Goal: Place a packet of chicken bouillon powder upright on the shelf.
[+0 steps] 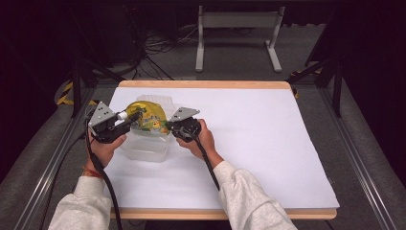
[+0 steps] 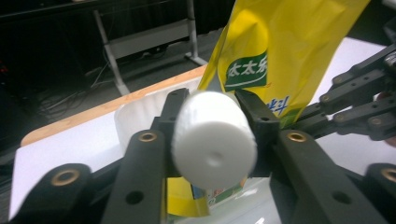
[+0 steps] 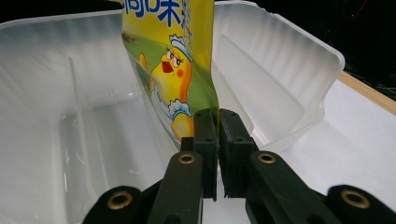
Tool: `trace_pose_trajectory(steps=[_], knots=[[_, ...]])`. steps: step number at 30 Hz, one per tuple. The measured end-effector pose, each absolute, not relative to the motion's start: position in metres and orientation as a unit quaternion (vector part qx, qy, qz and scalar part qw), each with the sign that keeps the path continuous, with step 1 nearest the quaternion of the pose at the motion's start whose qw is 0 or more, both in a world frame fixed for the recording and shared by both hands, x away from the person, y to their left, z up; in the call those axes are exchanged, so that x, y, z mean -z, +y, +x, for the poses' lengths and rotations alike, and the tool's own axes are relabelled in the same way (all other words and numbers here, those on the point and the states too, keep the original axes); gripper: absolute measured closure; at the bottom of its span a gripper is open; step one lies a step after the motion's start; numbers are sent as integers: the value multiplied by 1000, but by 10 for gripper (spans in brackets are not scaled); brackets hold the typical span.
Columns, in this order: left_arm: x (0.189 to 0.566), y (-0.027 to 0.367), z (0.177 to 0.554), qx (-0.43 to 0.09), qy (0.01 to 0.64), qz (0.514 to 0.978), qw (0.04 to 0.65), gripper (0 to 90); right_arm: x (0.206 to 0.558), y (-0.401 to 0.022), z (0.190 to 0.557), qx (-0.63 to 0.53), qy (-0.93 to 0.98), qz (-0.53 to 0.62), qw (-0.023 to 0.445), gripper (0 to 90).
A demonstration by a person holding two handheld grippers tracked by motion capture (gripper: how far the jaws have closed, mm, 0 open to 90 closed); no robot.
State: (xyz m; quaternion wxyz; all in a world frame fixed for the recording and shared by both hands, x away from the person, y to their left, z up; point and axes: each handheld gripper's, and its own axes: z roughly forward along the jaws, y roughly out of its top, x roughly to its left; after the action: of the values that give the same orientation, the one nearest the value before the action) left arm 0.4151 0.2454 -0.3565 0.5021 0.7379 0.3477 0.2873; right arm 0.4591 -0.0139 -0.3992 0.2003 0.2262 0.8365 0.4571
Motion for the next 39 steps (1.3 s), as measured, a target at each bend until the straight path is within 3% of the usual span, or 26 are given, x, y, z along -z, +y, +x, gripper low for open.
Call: trace_pose_trajectory(steps=[3, 10, 19, 28, 39], knots=[[357, 247, 411, -286, 357, 733, 503, 581, 399, -14, 457, -451, 839, 221, 209, 852], [360, 258, 395, -280, 362, 719, 522, 540, 397, -17, 455, -447, 841, 216, 213, 854], [370, 253, 377, -296, 360, 730, 501, 500, 391, -21, 451, -449, 840, 210, 222, 839], [375, 246, 361, -310, 367, 729, 488, 401, 383, -27, 444, -440, 844, 193, 237, 818], [382, 245, 348, -297, 362, 742, 480, 382, 379, -34, 439, -441, 843, 196, 239, 813]])
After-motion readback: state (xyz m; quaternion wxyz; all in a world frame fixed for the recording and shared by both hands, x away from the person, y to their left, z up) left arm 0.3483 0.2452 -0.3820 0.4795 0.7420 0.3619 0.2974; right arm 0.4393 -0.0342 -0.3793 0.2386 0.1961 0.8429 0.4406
